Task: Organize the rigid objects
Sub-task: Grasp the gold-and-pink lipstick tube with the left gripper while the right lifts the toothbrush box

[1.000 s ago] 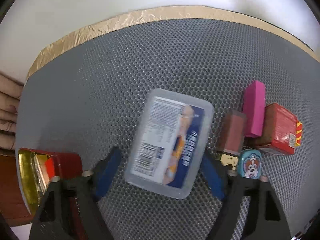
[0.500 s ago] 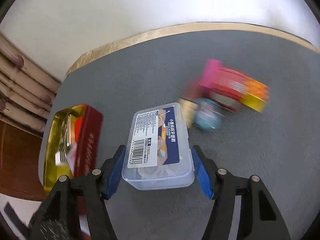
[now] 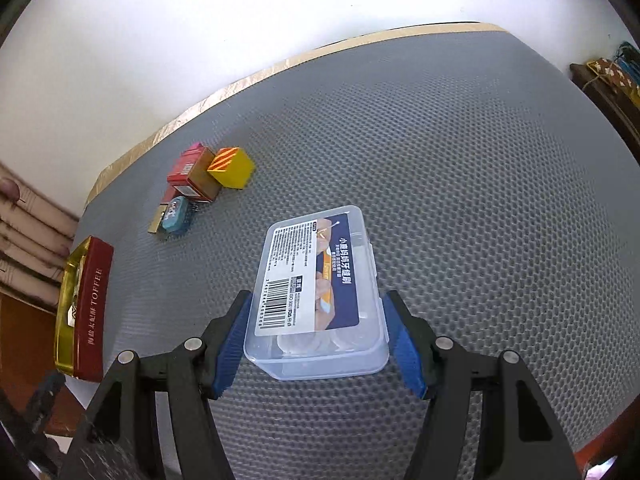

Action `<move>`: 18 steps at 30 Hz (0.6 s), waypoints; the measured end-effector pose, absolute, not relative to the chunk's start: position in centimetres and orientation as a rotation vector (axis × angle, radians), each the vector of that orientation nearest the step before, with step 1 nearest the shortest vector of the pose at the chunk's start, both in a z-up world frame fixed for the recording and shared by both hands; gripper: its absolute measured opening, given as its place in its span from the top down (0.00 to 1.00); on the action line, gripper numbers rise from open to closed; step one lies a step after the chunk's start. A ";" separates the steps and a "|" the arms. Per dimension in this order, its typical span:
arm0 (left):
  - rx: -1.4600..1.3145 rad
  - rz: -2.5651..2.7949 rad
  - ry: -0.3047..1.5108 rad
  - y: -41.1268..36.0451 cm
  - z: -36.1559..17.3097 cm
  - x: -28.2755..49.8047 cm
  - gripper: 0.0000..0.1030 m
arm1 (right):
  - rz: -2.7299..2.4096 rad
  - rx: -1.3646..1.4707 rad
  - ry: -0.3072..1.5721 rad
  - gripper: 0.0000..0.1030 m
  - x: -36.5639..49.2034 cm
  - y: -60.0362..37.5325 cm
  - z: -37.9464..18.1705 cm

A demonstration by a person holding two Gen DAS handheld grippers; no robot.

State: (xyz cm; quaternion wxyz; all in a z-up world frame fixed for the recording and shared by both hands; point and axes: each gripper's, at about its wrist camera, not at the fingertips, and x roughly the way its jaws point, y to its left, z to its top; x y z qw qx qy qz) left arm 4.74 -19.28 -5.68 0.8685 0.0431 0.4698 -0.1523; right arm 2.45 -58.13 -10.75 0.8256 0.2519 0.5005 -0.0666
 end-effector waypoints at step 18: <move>0.253 -0.573 1.135 -35.3 -9.3 20.2 0.49 | -0.138 0.361 0.957 0.41 1.6 -56.3 -13.0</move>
